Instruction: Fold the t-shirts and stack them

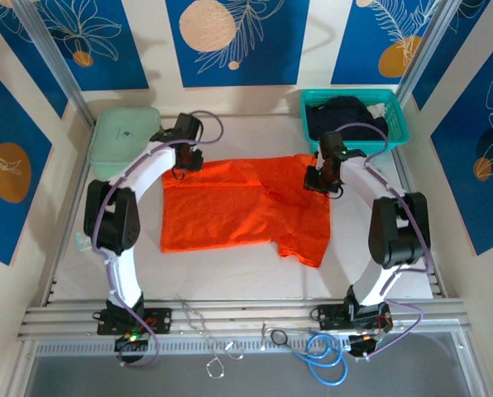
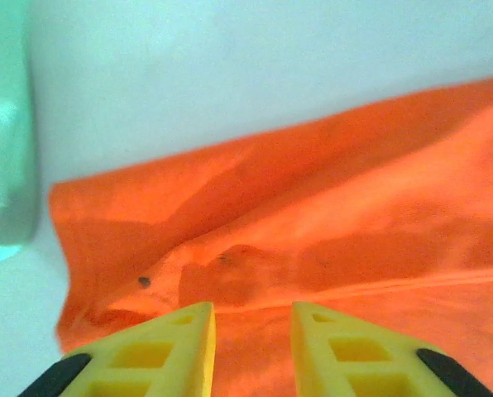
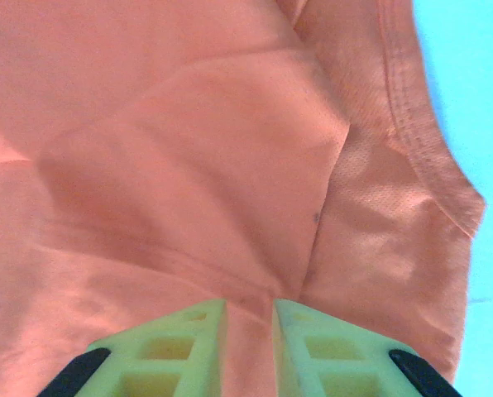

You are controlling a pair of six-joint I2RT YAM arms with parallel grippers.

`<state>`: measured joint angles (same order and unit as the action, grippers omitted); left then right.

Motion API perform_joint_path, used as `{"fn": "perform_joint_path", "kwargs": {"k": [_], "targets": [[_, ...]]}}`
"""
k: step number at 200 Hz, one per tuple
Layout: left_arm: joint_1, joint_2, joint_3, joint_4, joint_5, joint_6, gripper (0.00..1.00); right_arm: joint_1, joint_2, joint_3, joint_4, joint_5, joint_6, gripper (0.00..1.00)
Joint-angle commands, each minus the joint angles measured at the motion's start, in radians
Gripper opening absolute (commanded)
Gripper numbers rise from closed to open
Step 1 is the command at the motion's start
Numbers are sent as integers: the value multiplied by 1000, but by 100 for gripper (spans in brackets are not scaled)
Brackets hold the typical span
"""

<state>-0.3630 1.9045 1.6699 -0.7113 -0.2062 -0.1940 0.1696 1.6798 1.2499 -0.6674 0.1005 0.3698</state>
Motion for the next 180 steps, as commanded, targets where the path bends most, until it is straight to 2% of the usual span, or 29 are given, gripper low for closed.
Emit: {"fn": "perform_joint_path", "kwargs": {"k": [1,30,82,118,149,180], "targets": [[-10,-123,79,-204,-76,-43,32,-1,-90,15,-62,-30,-29,25],[-9,-276,-33,-371,-129,-190,32,-16,-196,5,-102,-55,-71,28],[-1,-634,-594,-322,34,-487,36,-25,-301,-5,-149,-116,-133,34],[4,-640,-812,-242,130,-653,34,-24,-330,-37,-128,-170,-141,35],[6,-640,-885,-207,86,-743,38,-17,-353,-77,-104,-196,-138,37],[22,-628,-907,-143,74,-760,40,-18,-361,-109,-83,-205,-140,40]]}}
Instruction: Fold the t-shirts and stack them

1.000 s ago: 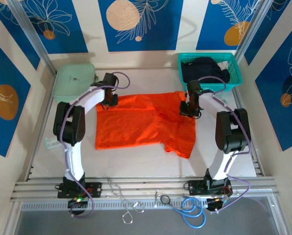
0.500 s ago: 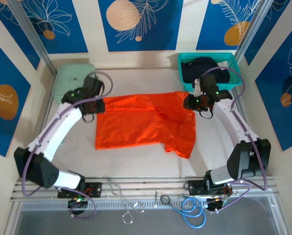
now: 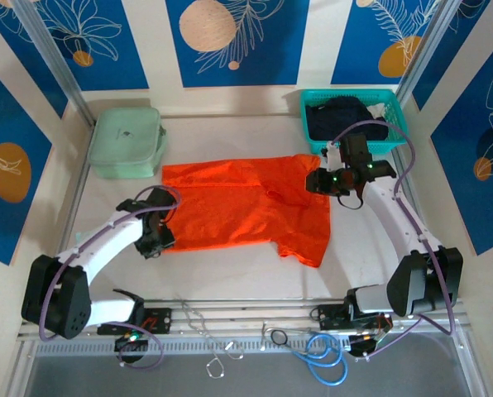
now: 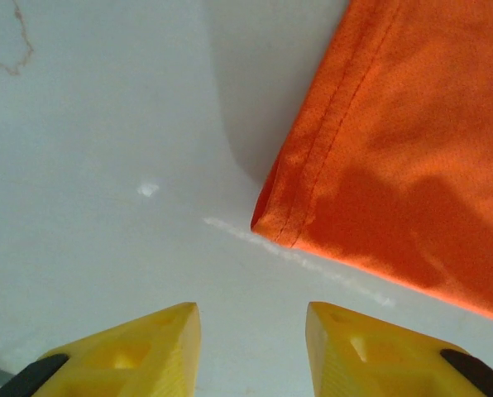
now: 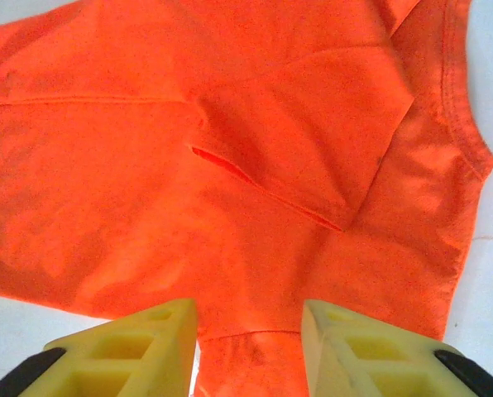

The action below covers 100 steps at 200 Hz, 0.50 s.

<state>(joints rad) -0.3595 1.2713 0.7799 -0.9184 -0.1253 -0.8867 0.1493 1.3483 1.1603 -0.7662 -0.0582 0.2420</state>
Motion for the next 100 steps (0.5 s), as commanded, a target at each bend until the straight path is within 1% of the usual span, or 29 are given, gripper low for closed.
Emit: {"fn": "perform_joint_path", "kwargs": {"k": [1,20,36,100], "targets": [[19,5,-18,67,-5,-67,40,3,-29,-19,15,-47,-13,40],[26,27,-24,106,4,-74,40,3,-27,-19,14,-52,-17,41],[29,50,-24,118,5,-75,42,4,-27,-22,15,-57,-20,42],[39,134,-37,145,37,-52,43,3,-12,-19,9,-50,-12,42]]}}
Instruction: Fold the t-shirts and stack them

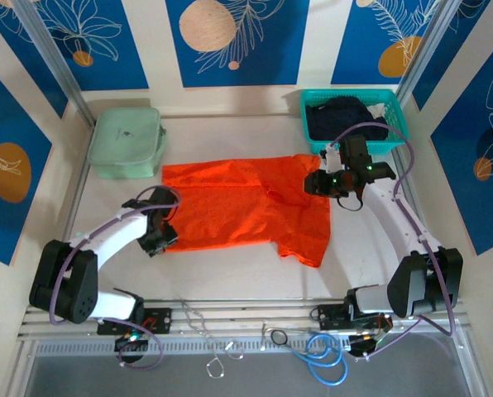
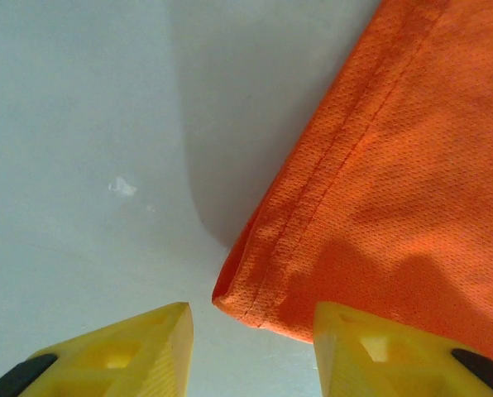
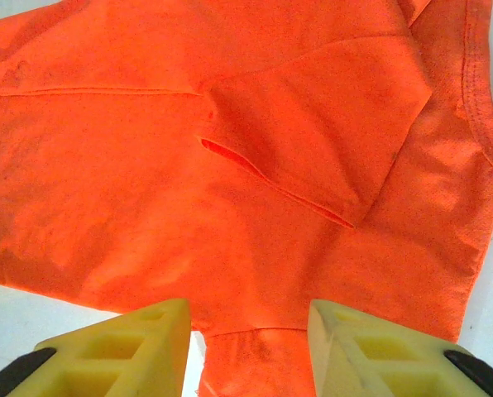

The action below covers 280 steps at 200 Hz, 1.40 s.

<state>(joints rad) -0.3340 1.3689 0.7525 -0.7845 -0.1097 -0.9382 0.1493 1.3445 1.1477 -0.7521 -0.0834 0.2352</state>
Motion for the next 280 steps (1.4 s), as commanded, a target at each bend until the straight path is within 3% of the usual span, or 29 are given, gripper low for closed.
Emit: {"fn": "perform_joint_path", "kwargs": {"k": [1,56,92,121,150,176,187,207,235,280], "targets": [[12,38,-10,12,22,0,43,3,-7,-6,-5,-25,-5,42],[16,146,-2,115,39,38,37,10,8,-2,-5,-22,-9,42],[16,240,59,146,22,87,22,30,-15,25,-7,-13,-67,42],[19,274,102,143,1,126,0,52,-119,38,24,41,-130,42],[34,268,136,126,-19,172,0,55,-272,6,119,9,-207,43],[39,256,187,91,-27,234,0,86,-326,14,67,26,-407,52],[40,247,206,76,-34,261,0,129,-323,17,-12,64,-529,49],[40,225,220,53,-38,299,0,313,-336,-46,-137,167,-857,49],[40,203,203,63,-10,331,0,469,-346,-194,-193,386,-1119,49],[40,157,148,97,17,340,0,516,-363,-411,-238,368,-1346,51]]}}
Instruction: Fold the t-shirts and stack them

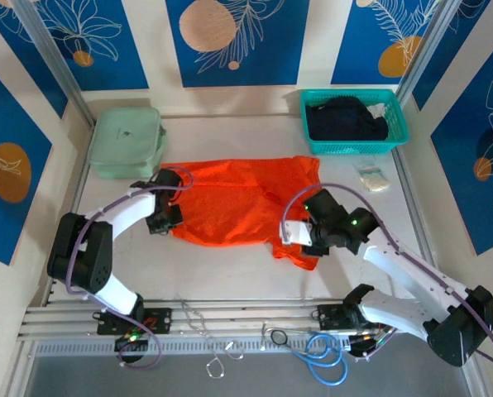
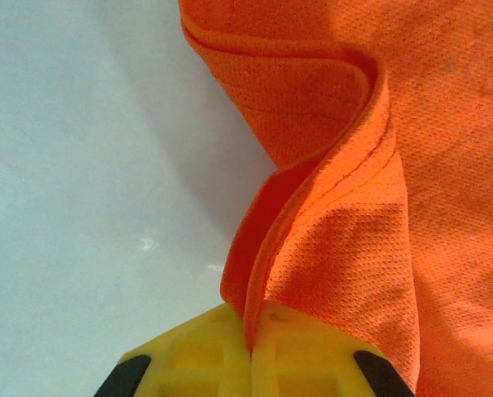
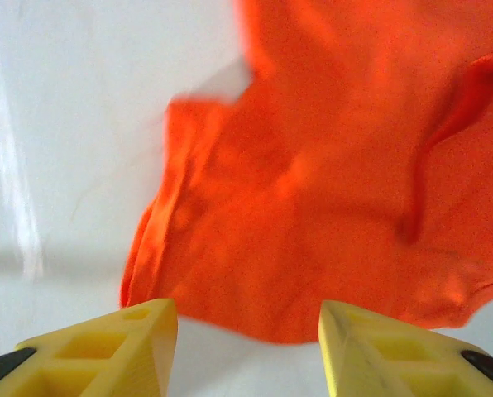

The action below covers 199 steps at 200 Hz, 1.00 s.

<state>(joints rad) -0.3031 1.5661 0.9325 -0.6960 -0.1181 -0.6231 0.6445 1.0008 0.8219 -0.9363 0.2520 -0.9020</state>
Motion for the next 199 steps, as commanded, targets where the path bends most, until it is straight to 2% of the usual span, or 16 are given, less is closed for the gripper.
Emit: {"fn": "perform_joint_path", "kwargs": {"k": [1,40,78,129,160,199], "targets": [[9,-42,-33,10,26,26,0,22,-18,-91,-52,33,-211,51],[9,-76,-49,19,49,36,0,45,23,-226,59,-3,-236,52],[9,-99,-63,17,43,42,0,35,106,-224,111,-22,-219,51],[9,-123,-70,19,49,51,0,38,231,-208,132,5,-216,45],[10,-133,-73,16,47,57,0,31,259,-212,136,20,-220,40],[11,-148,-82,23,47,57,0,36,283,-225,177,29,-209,26]]}}
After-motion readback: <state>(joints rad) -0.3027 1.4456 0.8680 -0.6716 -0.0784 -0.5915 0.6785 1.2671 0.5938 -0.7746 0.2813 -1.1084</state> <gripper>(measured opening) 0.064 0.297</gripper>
